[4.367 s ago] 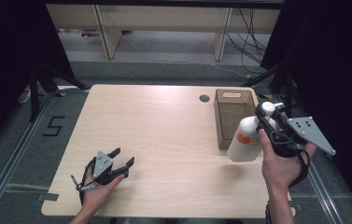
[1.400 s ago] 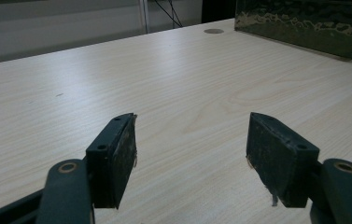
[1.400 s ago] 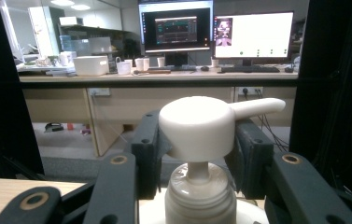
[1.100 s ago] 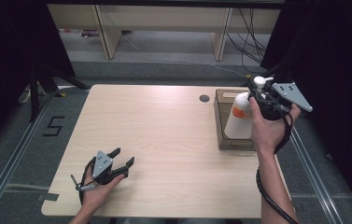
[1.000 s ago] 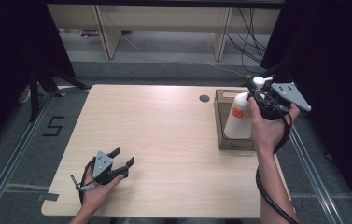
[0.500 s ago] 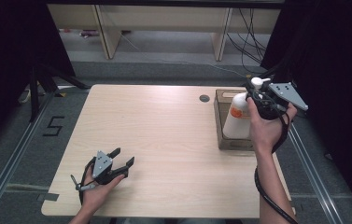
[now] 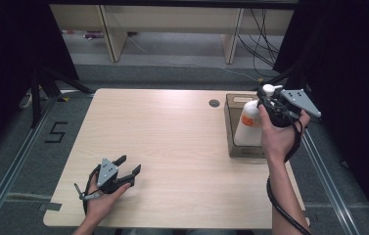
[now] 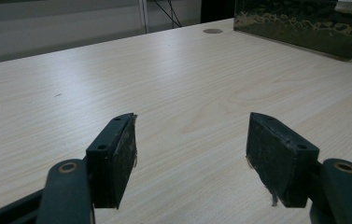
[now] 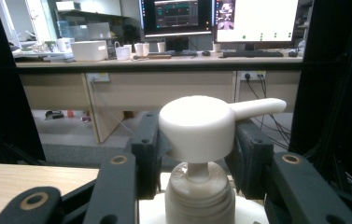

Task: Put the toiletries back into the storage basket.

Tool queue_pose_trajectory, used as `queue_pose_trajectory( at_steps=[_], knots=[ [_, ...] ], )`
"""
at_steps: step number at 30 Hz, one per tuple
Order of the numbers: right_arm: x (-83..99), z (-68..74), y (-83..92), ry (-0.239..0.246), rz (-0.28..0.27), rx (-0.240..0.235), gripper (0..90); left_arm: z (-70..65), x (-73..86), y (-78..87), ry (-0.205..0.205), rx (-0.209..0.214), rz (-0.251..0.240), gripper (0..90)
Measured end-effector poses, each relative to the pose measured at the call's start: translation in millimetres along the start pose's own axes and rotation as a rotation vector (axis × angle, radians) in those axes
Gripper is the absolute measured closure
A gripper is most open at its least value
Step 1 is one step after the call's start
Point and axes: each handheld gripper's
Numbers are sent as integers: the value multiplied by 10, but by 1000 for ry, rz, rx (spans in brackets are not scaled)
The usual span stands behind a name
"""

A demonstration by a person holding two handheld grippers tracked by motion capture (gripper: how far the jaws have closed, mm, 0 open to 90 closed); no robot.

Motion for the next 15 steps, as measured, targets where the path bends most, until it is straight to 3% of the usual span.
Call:
queue_pose_trajectory(
  at_steps=[15],
  knots=[
    [208,-17,-3,4,40,6,597,-2,0,0,0,1,0,328]
  ],
)
Point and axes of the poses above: each handheld gripper's, and its own axes: y roughly backward along the jaws, x roughly out of its underside, z roughly to its left, and after that the axes turned 8 degrees about x, right-handed
